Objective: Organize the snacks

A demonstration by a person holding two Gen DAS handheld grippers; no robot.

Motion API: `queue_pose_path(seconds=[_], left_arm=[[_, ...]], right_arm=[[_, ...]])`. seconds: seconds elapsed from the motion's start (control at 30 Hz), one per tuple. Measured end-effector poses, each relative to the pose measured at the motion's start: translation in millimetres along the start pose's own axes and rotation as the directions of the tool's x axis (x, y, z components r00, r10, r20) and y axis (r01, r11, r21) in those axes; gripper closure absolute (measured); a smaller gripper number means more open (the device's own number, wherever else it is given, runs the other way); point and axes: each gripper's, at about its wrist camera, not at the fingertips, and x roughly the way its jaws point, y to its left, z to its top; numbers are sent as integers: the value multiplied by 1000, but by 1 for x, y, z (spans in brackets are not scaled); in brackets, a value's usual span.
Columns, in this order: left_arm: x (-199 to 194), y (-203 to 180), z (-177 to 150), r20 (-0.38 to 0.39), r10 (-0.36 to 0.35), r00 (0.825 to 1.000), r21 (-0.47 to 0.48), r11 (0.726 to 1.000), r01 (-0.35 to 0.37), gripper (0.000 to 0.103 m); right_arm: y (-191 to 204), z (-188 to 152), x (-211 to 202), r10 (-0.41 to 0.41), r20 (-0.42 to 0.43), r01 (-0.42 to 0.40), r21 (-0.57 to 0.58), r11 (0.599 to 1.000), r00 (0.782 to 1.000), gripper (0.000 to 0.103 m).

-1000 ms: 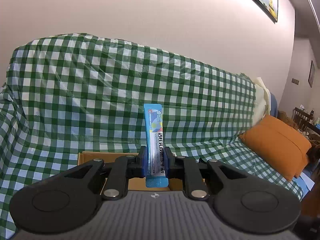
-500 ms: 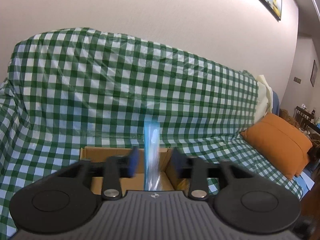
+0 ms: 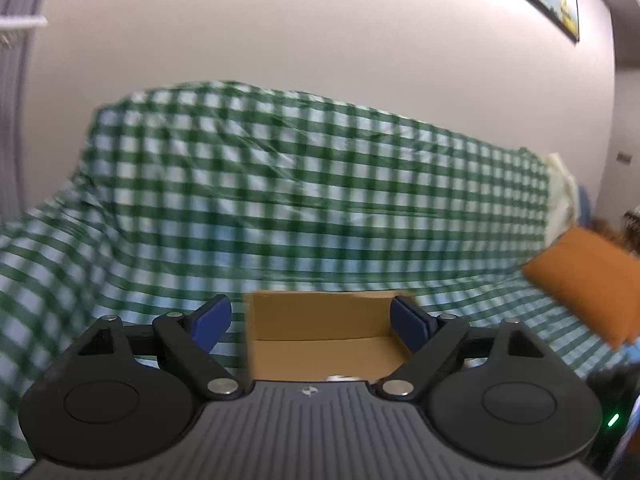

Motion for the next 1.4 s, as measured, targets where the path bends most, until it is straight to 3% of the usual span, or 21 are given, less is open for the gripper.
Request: queue_pose_path(seconds=[0.07, 0.1, 0.27, 0.37, 0.47, 0.6, 0.7, 0.97, 1.4], left_arm=[[-9, 7, -7, -8, 9, 1000, -9, 1000, -9, 8], [-12, 11, -10, -20, 13, 1000, -21, 1000, -13, 0], [-14, 20, -31, -145, 48, 988, -43, 998, -55, 0], [-10, 21, -47, -235, 97, 967, -50, 993, -111, 0], [-5, 22, -72, -328, 140, 934, -25, 987, -156, 0], [1, 19, -98, -408, 122, 905, -29, 989, -147, 0], [2, 15, -112, -429, 127, 894, -12, 989, -146, 0], [10, 2, -124, -457, 129, 880, 13, 990, -139, 0], [10, 2, -125, -460, 127, 879, 16, 991, -135, 0]], right_arm=[[1, -1, -5, -17, -19, 17, -10, 1000, 1000, 0], [2, 0, -6, -32, -40, 32, -11, 999, 999, 0], [-2, 15, -13, -121, -162, 118, -28, 993, 979, 0], [-14, 17, -26, -146, -190, 137, -61, 989, 971, 0], [-27, 8, -34, -135, -204, 115, -109, 987, 970, 0], [-45, -22, -37, -130, -235, 98, -142, 985, 963, 0], [-47, -31, -32, -98, -290, 68, -111, 991, 952, 0], [-29, -38, -31, -103, -258, 45, -219, 975, 961, 0], [-25, -36, -33, -101, -245, 33, -267, 963, 964, 0]])
